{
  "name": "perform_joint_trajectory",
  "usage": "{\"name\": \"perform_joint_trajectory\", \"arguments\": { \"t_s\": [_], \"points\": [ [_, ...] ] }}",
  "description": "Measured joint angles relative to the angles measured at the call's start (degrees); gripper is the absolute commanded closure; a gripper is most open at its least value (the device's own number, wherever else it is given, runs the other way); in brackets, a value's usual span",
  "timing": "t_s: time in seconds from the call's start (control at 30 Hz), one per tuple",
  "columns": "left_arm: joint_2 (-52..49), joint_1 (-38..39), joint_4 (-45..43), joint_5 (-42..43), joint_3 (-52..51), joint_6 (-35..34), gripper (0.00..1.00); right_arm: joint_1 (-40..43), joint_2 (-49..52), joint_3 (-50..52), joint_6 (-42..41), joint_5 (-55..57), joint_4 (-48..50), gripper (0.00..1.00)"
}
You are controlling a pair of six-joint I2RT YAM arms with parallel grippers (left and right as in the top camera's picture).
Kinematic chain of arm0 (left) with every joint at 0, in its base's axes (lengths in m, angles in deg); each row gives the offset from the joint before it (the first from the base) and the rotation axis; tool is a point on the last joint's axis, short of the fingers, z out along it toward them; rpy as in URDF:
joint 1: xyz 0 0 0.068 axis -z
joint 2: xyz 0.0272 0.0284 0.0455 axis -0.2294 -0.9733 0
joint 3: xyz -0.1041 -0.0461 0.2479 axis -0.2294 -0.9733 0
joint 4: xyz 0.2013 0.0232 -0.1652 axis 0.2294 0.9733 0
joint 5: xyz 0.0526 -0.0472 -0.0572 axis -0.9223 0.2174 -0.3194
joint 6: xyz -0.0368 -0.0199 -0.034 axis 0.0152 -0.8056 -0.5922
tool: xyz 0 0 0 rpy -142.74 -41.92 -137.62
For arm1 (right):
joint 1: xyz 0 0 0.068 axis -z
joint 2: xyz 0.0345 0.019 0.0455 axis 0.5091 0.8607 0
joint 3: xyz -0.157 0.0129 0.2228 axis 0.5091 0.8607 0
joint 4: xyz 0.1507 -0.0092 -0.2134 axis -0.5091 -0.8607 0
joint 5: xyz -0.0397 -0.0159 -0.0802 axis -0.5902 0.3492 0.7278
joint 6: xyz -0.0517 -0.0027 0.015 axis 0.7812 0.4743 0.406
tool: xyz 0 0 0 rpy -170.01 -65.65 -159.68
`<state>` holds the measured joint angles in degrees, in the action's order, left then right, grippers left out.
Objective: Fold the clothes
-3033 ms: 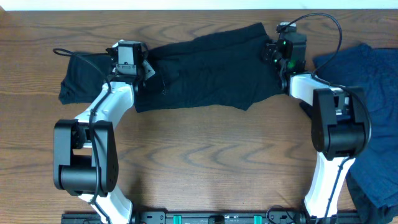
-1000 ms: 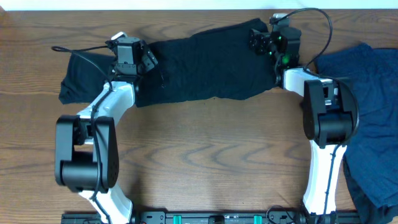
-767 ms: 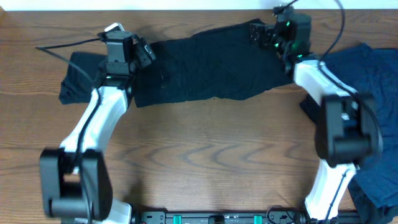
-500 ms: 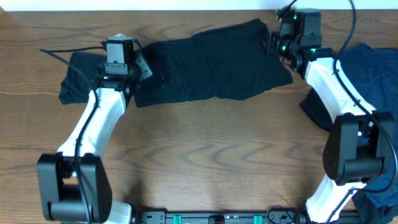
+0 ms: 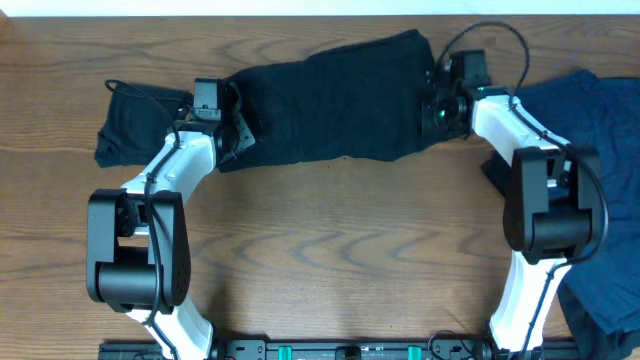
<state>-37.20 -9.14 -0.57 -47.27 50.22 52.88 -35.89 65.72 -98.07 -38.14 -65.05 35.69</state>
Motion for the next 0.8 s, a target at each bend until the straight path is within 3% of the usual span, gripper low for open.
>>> {"name": "perform_joint_trajectory", "arguments": {
  "t_s": [0.27, 0.8],
  "points": [
    [0.0, 0.0, 2.2, 0.1, 0.0, 0.9, 0.94, -0.1, -0.8, -1.6, -4.2, 4.6, -13.3, 0.99],
    [0.0, 0.0, 23.6, 0.3, 0.0, 1.1, 0.94, -0.9, -0.9, -1.2, -8.9, 7.6, -36.2, 0.99]
  ]
}}
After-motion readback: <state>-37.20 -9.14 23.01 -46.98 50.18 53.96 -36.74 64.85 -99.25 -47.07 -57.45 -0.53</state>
